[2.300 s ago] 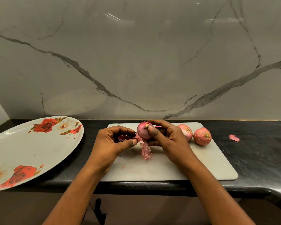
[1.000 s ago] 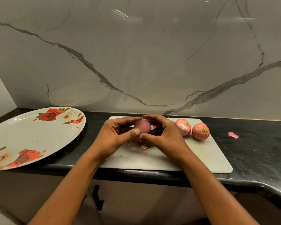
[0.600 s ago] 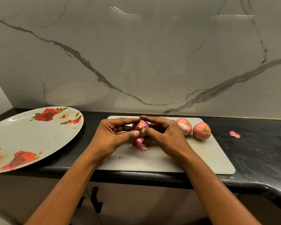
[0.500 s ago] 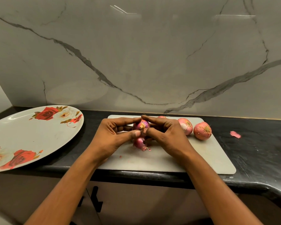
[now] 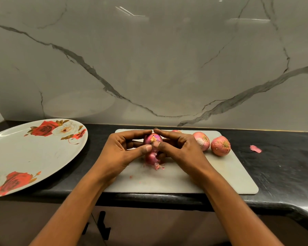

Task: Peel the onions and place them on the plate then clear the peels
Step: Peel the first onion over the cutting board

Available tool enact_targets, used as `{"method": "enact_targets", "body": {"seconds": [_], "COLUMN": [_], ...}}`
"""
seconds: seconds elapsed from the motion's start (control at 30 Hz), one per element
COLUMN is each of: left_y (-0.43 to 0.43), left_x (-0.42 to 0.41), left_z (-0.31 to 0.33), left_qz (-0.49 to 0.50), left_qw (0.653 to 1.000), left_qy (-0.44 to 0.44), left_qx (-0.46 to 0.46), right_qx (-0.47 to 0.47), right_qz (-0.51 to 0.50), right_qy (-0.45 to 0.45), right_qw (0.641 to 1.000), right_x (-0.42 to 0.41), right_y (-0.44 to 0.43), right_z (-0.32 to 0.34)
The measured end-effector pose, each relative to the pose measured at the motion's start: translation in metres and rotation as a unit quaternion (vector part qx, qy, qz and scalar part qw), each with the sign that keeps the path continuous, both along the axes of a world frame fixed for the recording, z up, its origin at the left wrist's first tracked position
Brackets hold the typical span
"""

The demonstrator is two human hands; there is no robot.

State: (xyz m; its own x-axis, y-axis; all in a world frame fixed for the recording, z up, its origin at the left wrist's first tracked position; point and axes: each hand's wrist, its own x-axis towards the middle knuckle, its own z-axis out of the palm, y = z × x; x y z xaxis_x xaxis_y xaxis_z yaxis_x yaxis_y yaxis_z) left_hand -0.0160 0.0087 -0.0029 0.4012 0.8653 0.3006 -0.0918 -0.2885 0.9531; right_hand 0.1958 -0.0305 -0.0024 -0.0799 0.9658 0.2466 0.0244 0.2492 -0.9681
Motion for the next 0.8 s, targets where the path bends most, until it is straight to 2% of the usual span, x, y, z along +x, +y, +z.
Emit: {"method": "enact_targets", "body": {"seconds": [0.2, 0.37, 0.8], "left_y": [0.0003, 0.0021, -0.0012], "left_x": [0.0017, 0.0012, 0.0018], "left_z": [0.0014, -0.0007, -0.0003], "left_qz": [-0.006, 0.016, 0.06], "left_qw": [1.0, 1.0, 0.997], "left_qy": [0.01, 0.017, 0.056], "left_qx": [-0.014, -0.015, 0.012], "right_qx": [0.018, 0.016, 0.081], "right_qz": [-0.002, -0.039, -0.098], "right_qy": [-0.038, -0.019, -0.103], "right_qw": [0.999, 0.999, 0.987], "right_x": [-0.0001, 0.0006, 0.0014], "right_y": [0.0002, -0.0004, -0.0028], "right_z": [-0.002, -0.0005, -0.0025]}}
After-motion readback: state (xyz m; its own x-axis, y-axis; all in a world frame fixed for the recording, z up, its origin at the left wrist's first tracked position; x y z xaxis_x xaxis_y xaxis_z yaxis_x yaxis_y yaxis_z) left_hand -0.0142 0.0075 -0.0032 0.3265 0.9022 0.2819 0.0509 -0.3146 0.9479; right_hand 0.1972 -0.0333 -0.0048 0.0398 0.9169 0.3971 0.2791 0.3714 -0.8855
